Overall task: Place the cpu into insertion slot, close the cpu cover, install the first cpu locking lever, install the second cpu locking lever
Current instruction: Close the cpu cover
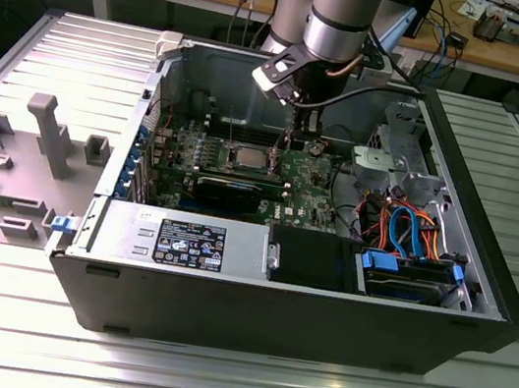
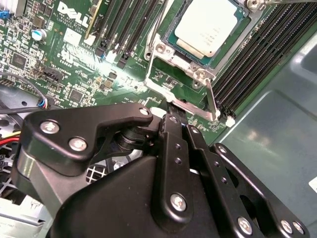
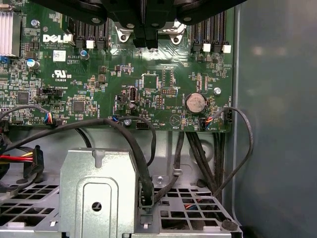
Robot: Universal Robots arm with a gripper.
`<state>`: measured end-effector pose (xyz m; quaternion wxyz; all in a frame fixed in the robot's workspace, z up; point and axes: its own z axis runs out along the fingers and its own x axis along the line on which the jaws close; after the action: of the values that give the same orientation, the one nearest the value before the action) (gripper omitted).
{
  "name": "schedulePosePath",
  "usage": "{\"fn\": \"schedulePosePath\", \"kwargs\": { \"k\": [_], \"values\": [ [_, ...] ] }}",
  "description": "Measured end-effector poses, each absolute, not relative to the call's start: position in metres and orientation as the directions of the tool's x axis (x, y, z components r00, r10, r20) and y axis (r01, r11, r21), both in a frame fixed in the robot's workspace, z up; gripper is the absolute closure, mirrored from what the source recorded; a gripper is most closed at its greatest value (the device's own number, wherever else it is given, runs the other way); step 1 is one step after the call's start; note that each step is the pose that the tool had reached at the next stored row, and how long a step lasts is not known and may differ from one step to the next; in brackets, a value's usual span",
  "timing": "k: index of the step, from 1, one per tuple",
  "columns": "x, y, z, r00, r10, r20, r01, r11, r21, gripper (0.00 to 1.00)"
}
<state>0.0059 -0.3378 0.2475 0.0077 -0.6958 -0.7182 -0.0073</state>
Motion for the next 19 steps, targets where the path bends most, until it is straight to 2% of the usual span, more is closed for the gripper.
{"fn": "schedulePosePath", "kwargs": {
  "k": [19],
  "values": [
    [-0.0014,-0.3377,0.2475,-0.032,0.999,0.021,0.999,0.032,0.0,0.89]
  ]
}}
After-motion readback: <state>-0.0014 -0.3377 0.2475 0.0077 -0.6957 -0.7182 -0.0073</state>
